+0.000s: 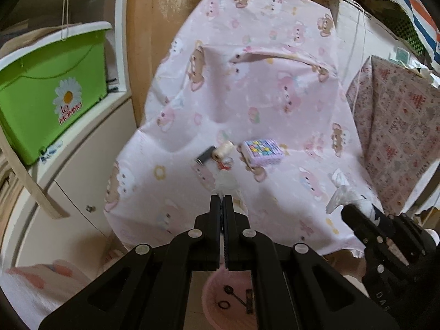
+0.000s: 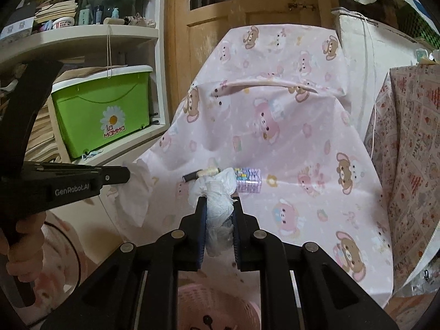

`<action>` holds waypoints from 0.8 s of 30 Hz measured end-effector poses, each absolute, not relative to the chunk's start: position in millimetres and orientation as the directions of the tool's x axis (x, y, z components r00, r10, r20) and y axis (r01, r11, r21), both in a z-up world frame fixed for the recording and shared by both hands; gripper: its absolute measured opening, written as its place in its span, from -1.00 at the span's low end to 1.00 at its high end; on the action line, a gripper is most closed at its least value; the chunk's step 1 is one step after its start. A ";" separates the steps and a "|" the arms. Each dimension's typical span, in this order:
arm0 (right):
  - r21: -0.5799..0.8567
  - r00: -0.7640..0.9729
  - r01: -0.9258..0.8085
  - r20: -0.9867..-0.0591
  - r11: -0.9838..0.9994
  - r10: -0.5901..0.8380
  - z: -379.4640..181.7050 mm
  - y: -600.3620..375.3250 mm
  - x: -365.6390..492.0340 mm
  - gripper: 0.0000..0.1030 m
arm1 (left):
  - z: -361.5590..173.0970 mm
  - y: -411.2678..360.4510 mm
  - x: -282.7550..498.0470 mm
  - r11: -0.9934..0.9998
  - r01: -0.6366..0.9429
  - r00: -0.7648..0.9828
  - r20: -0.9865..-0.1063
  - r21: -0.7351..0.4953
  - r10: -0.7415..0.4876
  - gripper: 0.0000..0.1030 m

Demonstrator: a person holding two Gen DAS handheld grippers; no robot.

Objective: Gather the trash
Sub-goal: 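Carry both tissues over the pink basket and open both tools to drop them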

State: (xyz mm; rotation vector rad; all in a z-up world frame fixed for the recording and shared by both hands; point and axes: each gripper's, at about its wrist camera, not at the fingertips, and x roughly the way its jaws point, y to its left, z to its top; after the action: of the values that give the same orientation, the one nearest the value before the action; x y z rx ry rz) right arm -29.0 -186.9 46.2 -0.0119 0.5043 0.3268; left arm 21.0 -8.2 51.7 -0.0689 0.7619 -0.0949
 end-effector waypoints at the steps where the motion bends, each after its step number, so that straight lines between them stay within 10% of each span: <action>1: 0.070 0.822 -0.307 -0.484 0.949 0.301 45.2 -188.8 -32.2 -0.69 | 51.1 -10.4 19.6 0.993 0.064 0.714 -0.690 -0.102 -0.117 -0.97; 24: 0.135 0.613 -0.287 -0.735 0.948 0.290 -28.5 -200.6 -34.7 -0.68 | -28.4 -51.3 19.5 0.967 0.176 0.459 -0.854 -0.184 -0.246 -0.97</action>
State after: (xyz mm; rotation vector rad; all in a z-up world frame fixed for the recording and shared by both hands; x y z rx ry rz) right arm -34.7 -200.6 -28.5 0.0034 0.8483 0.3329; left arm 19.5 -51.3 -28.4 -0.0728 1.0632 -0.2602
